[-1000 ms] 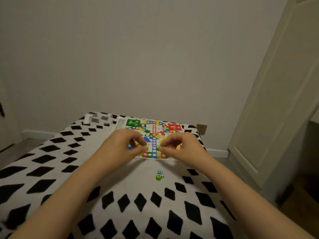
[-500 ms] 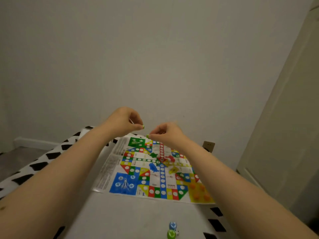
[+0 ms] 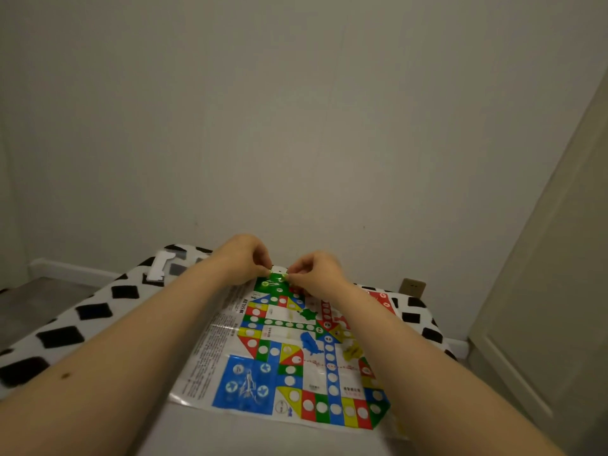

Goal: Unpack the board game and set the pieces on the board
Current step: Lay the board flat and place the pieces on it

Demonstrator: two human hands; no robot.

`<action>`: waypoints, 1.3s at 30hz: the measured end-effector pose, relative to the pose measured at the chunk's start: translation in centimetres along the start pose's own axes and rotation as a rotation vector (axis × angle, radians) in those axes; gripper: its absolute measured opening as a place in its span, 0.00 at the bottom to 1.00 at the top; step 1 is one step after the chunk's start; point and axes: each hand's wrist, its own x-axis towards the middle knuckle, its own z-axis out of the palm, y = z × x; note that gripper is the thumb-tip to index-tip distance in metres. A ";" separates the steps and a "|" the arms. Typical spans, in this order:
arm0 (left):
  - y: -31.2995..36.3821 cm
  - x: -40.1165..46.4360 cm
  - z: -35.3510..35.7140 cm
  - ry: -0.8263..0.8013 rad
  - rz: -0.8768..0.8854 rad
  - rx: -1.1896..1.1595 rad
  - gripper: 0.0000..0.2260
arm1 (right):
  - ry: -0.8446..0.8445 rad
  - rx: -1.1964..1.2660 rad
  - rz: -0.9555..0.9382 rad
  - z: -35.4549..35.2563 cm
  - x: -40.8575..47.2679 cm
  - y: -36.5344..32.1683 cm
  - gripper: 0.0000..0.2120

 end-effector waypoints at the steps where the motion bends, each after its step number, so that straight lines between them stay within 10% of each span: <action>1: -0.1 0.0 0.1 -0.002 0.000 0.006 0.05 | -0.002 -0.006 0.002 0.0 0.1 0.1 0.04; 39: 1.4 -4.7 -1.2 0.032 0.105 0.028 0.06 | 0.001 -0.074 -0.078 -1.8 -4.8 -1.0 0.07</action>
